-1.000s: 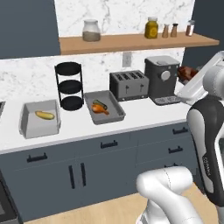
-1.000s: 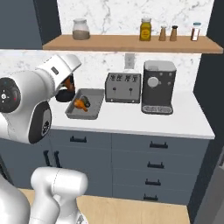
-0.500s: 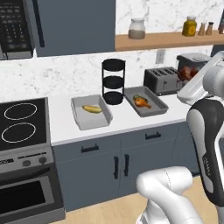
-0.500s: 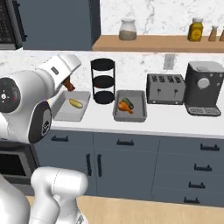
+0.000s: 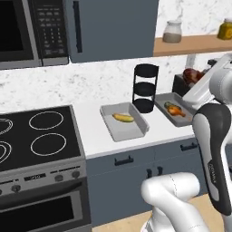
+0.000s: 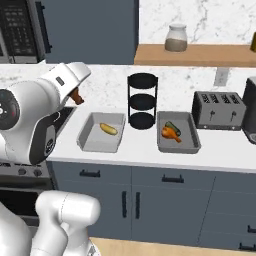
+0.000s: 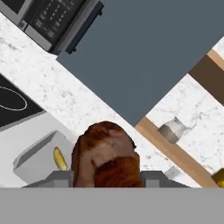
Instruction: Place one cucumber and one chicken drumstick in each tupperware on the nearby counter, to pack two identical lunches.
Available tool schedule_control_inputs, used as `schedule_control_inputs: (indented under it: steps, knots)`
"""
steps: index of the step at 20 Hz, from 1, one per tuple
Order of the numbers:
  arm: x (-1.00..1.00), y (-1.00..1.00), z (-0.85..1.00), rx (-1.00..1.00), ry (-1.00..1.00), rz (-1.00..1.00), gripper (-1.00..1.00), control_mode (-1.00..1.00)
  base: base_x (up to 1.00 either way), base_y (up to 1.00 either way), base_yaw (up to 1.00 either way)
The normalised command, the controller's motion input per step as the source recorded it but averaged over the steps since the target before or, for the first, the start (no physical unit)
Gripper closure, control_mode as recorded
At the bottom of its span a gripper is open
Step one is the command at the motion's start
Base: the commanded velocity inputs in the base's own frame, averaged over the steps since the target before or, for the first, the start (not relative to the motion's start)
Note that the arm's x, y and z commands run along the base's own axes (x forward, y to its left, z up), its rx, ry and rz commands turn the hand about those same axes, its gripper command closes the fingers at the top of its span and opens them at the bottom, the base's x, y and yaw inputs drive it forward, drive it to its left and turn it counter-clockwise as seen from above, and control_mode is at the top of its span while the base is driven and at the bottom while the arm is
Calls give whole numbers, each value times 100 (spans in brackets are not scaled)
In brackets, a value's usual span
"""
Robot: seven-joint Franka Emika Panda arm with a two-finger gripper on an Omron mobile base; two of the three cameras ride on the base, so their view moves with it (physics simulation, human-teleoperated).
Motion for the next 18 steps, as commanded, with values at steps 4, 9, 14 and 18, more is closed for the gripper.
schedule_control_inputs:
  steps: [4,9,14,18]
  knots:
    - [0,0,0,0,0,0,100,100,61,37,0]
    - [0,0,0,0,0,0,100,100,45,27,0]
    - [0,0,0,0,0,0,100,100,60,74,-2]
    - [0,0,0,0,0,0,100,100,56,30,0]
